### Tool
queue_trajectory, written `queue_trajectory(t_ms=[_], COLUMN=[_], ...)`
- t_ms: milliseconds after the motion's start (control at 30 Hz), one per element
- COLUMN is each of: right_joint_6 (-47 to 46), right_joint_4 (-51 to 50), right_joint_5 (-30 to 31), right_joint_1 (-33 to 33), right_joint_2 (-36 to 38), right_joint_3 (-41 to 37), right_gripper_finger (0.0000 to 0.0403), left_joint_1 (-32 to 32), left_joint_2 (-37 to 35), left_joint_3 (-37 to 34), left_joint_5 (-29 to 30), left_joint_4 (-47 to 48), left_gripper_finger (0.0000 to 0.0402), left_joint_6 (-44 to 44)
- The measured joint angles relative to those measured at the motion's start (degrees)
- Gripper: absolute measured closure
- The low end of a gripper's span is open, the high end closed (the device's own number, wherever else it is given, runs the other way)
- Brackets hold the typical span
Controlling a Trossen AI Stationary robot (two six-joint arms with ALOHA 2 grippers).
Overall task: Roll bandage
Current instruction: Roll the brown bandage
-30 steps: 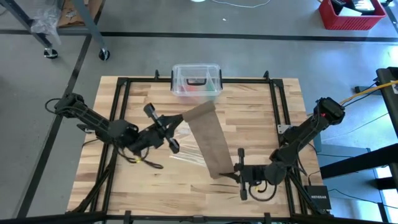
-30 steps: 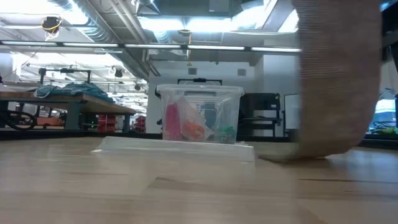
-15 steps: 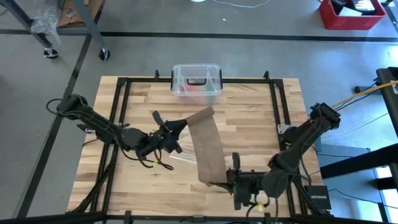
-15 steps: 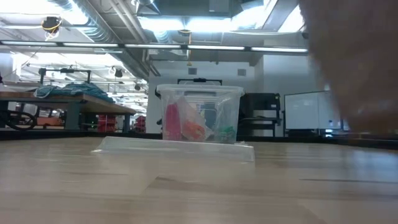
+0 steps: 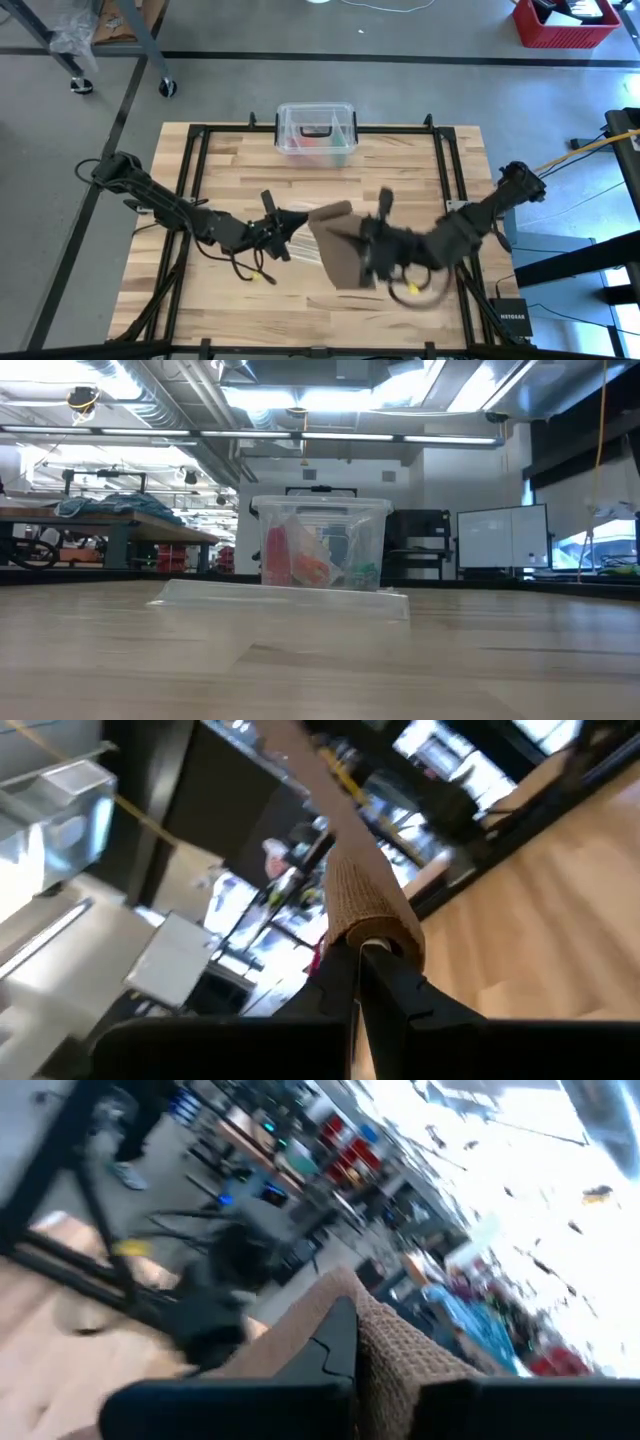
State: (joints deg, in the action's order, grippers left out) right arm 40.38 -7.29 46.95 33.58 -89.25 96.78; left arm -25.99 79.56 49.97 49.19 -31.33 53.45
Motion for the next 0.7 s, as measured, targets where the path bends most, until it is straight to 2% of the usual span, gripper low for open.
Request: queue_trajectory(t_ms=[67,200,400,533,600,700], right_joint_6=[-2.2,-9.1,-22.4,-28.8,-31.8,-40.0], right_joint_4=[-1.4,-1.9,-3.9,-6.4,-10.4,-14.6], right_joint_5=[-1.0,-8.4,-16.8,-18.9,-21.7,-26.2], right_joint_1=[-3.5,-11.8,-24.4,-31.1,-33.8,-37.6], right_joint_2=[0.3,1.8,1.6,0.3,0.1,-1.4], right_joint_3=[1.5,2.2,2.3,2.2,2.2,2.2], right_gripper_finger=[0.0396,0.0396,0.0396,0.0392,0.0377,0.0333], left_joint_1=[-0.5,-0.9,-1.0,-1.1,-1.1,-1.1], left_joint_2=[0.2,0.7,2.4,2.7,2.6,2.5], left_joint_3=[0.0,0.0,0.0,0.0,0.0,0.0], left_joint_5=[-1.0,-1.6,-3.0,-3.0,-3.0,-3.0], left_joint_4=[1.2,2.4,2.4,2.6,2.5,2.4], left_gripper_finger=[0.0401,0.0402,0.0402,0.0401,0.0402,0.0402], left_joint_6=[-1.2,-5.9,-6.9,-6.3,-6.5,-6.6])
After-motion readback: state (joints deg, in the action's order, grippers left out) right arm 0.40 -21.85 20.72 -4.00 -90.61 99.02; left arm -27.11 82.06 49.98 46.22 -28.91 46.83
